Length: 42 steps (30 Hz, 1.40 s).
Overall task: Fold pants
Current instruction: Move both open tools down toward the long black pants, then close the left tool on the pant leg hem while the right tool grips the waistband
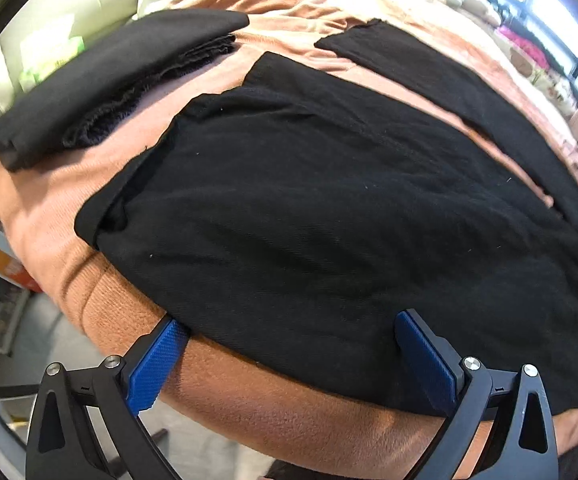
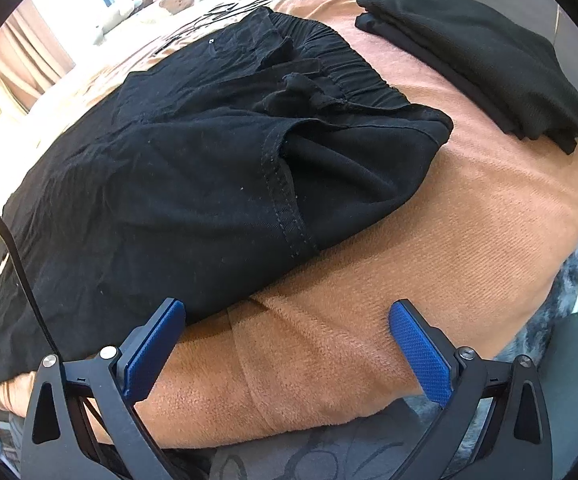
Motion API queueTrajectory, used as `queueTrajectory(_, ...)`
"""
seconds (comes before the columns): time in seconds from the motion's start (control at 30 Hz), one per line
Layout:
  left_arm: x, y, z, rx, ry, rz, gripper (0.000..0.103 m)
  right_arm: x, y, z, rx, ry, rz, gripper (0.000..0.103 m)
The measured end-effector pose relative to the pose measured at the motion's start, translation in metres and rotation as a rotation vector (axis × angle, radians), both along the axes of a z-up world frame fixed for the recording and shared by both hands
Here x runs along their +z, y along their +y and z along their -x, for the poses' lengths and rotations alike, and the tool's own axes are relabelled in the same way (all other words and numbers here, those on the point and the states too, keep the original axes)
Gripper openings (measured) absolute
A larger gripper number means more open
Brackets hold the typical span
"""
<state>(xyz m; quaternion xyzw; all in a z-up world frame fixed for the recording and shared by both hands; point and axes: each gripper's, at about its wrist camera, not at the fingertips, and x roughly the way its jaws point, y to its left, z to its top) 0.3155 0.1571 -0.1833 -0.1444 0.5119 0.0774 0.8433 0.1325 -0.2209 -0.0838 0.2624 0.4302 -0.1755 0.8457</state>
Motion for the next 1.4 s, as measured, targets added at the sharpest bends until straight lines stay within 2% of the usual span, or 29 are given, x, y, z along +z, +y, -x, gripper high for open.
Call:
queueTrajectory(0.13, 0.003, 0.016, 0.008, 0.031, -0.024, 0.105, 0.103, -0.001, -0.002, 0.004, -0.009, -0.02, -0.023, 0.103)
queueTrajectory(0.2, 0.006, 0.021, 0.009, 0.053, -0.032, 0.115, 0.101, 0.0, -0.005, 0.009, -0.022, -0.045, -0.037, 0.096)
queueTrajectory(0.3, 0.008, 0.029, 0.01, 0.081, -0.051, 0.138, 0.094, 0.0, -0.008, 0.012, -0.041, -0.081, -0.063, 0.083)
queueTrajectory(0.33, 0.009, 0.033, 0.011, 0.098, -0.058, 0.155, 0.089, -0.001, -0.01, 0.012, -0.045, -0.092, -0.072, 0.075)
queueTrajectory(0.4, 0.009, 0.042, 0.01, 0.129, -0.067, 0.168, 0.078, -0.002, -0.014, 0.012, -0.053, -0.108, -0.085, 0.068)
queueTrajectory(0.43, 0.011, 0.047, 0.009, 0.155, -0.067, 0.166, 0.068, -0.002, -0.014, 0.012, -0.055, -0.119, -0.09, 0.057)
queueTrajectory(0.47, 0.012, 0.05, 0.009, 0.17, -0.068, 0.168, 0.058, -0.002, -0.015, 0.011, -0.047, -0.138, -0.108, 0.042)
queueTrajectory(0.5, 0.013, 0.054, 0.008, 0.183, -0.071, 0.177, 0.053, -0.002, -0.016, 0.01, -0.037, -0.151, -0.131, 0.036)
queueTrajectory(0.57, 0.014, 0.059, 0.009, 0.196, -0.081, 0.198, 0.043, -0.002, -0.018, 0.01, -0.031, -0.17, -0.157, 0.029)
queueTrajectory(0.67, 0.016, 0.062, 0.011, 0.207, -0.094, 0.206, 0.029, 0.0, -0.02, 0.014, -0.036, -0.194, -0.145, 0.02)
queueTrajectory(0.73, 0.019, 0.063, 0.014, 0.214, -0.109, 0.208, 0.026, 0.002, -0.023, 0.02, -0.048, -0.223, -0.154, 0.016)
queueTrajectory(0.93, 0.013, 0.06, 0.015, 0.221, -0.107, 0.194, 0.026, 0.001, -0.038, 0.033, -0.089, -0.234, -0.194, 0.016)
queueTrajectory(1.0, 0.011, 0.061, 0.016, 0.226, -0.11, 0.199, 0.026, -0.002, -0.039, 0.034, -0.087, -0.239, -0.236, 0.022)
queueTrajectory(1.07, 0.011, 0.061, 0.019, 0.229, -0.114, 0.196, 0.026, -0.004, -0.042, 0.036, -0.09, -0.255, -0.262, 0.037)
queueTrajectory(1.13, 0.012, 0.06, 0.021, 0.235, -0.116, 0.195, 0.026, -0.006, -0.046, 0.039, -0.117, -0.263, -0.256, 0.04)
queueTrajectory(1.23, 0.011, 0.057, 0.025, 0.233, -0.114, 0.197, 0.025, -0.01, -0.054, 0.041, -0.142, -0.285, -0.291, 0.04)
queueTrajectory(1.4, 0.008, 0.054, 0.031, 0.247, -0.121, 0.219, 0.025, -0.012, -0.067, 0.035, -0.162, -0.301, -0.284, 0.041)
